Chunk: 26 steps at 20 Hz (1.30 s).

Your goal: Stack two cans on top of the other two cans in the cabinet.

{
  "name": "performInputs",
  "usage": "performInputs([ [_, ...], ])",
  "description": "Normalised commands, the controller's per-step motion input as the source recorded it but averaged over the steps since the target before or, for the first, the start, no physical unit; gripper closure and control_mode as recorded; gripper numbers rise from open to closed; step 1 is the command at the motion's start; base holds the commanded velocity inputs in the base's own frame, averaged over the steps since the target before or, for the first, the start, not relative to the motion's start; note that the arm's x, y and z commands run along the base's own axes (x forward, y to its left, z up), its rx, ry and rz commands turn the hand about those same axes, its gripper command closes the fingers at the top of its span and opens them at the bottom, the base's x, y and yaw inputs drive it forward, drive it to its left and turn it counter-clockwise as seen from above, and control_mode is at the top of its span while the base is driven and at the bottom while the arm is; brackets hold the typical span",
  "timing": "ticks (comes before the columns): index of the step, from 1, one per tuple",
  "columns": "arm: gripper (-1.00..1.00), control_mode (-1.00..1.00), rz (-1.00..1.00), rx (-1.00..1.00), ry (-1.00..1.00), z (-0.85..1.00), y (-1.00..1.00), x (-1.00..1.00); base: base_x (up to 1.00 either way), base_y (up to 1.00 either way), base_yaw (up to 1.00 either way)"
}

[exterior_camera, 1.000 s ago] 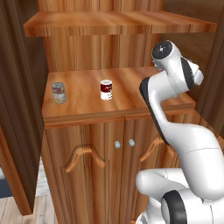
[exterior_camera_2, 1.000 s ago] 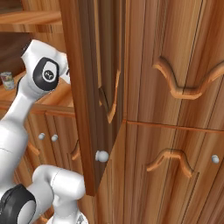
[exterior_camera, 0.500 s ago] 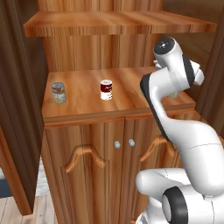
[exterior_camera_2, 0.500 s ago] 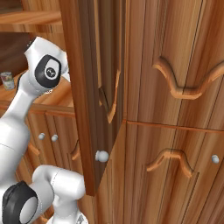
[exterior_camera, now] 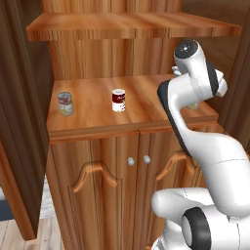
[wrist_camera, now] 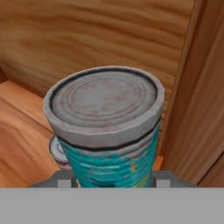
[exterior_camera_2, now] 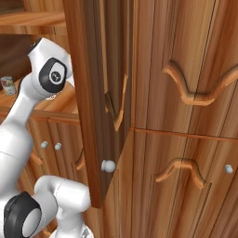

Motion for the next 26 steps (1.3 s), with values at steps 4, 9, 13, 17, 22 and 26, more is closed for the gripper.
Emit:
performInputs([
  [4, 1.00, -1.00, 0.00, 0.08, 0.00, -0.03, 0.02, 0.08, 0.00, 0.00, 0.00],
  [9, 1.00, -1.00, 0.00, 0.01, -0.01, 0.04, 0.00, 0.07, 0.00, 0.00, 0.00],
  [13, 1.00, -1.00, 0.00, 0.00, 0.00, 0.01, 0.00, 0.10, 0.00, 0.00, 0.00],
  [17, 1.00, -1.00, 0.00, 0.00, 0.00, -0.01, 0.00, 0.19, 0.00, 0.00, 0.00],
  [22, 1.00, -1.00, 0.02, 0.00, 0.00, -0.02, -0.01, 0.25, 0.00, 0.00, 0.00],
  [26, 1.00, -1.00, 0.02, 0.00, 0.01, -0.08, -0.09, 0.07, 0.00, 0.00, 0.00],
])
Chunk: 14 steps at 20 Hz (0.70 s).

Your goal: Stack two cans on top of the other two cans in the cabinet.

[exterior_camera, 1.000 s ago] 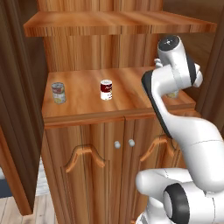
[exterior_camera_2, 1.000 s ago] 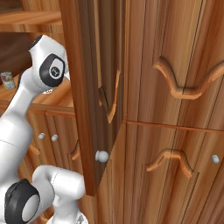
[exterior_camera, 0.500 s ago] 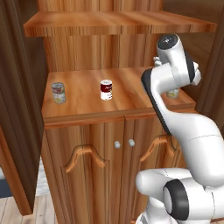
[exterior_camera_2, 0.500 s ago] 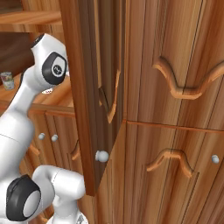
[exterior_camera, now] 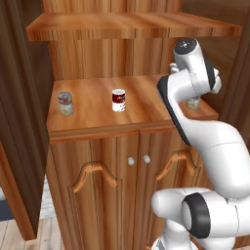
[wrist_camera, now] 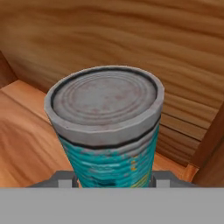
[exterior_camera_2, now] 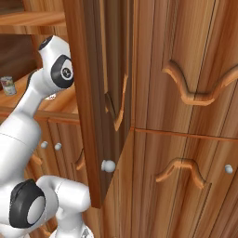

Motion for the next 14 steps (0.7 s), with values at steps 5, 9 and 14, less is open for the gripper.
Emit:
performInputs([
  [5, 1.00, -1.00, 0.00, 0.00, 0.01, -0.14, -0.16, 0.01, 0.00, 0.00, 0.00],
  [9, 1.00, -1.00, 0.00, 0.00, 0.01, -0.16, -0.05, 0.01, 0.00, 0.00, 0.00],
  [14, 1.00, -1.00, 0.00, 0.00, 0.00, -0.06, 0.00, 0.09, 0.00, 0.00, 0.00],
])
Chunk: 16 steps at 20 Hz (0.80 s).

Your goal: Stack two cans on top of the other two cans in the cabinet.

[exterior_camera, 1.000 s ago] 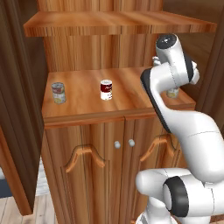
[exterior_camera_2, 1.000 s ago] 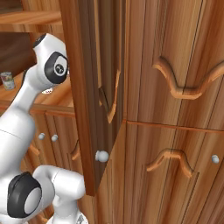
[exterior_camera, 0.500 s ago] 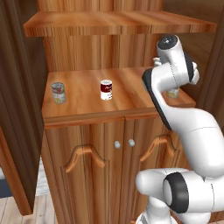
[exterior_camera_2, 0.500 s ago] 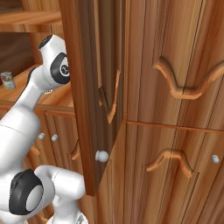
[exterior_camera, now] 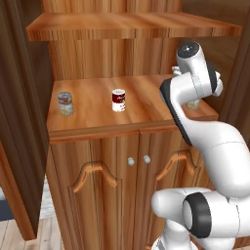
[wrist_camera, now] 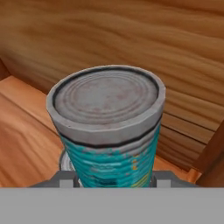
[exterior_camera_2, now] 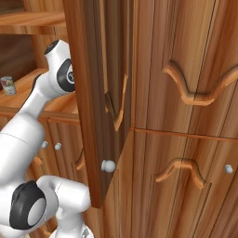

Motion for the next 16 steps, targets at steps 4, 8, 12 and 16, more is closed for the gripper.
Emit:
performInputs([
  [4, 1.00, -1.00, 0.00, 0.00, 0.00, 0.08, 0.00, 0.01, 0.00, 0.00, 0.00],
  [8, 1.00, -1.00, 0.00, 0.00, 0.00, 0.10, 0.02, 0.04, 0.00, 0.00, 0.00],
  [12, 1.00, -1.00, 0.00, 0.00, 0.00, 0.01, 0.03, 0.19, 0.00, 0.00, 0.00],
  [16, 1.00, -1.00, 0.00, 0.00, 0.03, -0.03, 0.02, 0.22, 0.00, 0.00, 0.00],
])
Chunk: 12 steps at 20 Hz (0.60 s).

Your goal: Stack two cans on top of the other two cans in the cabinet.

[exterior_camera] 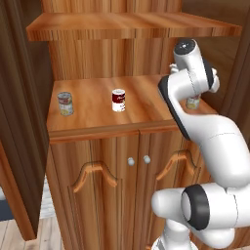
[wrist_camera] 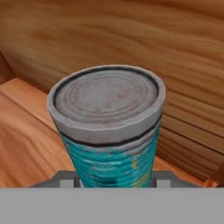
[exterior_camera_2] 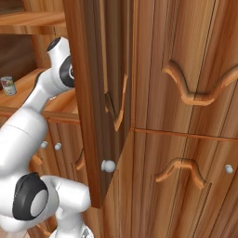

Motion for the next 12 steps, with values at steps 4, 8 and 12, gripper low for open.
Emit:
performInputs([
  [4, 1.00, -1.00, 0.00, 0.00, 0.06, -0.11, 0.00, 0.09, 0.00, 0.00, 0.00],
  [8, 1.00, -1.00, 0.00, 0.01, 0.03, -0.13, 0.00, 0.00, 0.00, 0.00, 0.00],
  [12, 1.00, -1.00, 0.00, 0.01, 0.00, -0.12, 0.00, -0.05, 0.00, 0.00, 0.00],
])
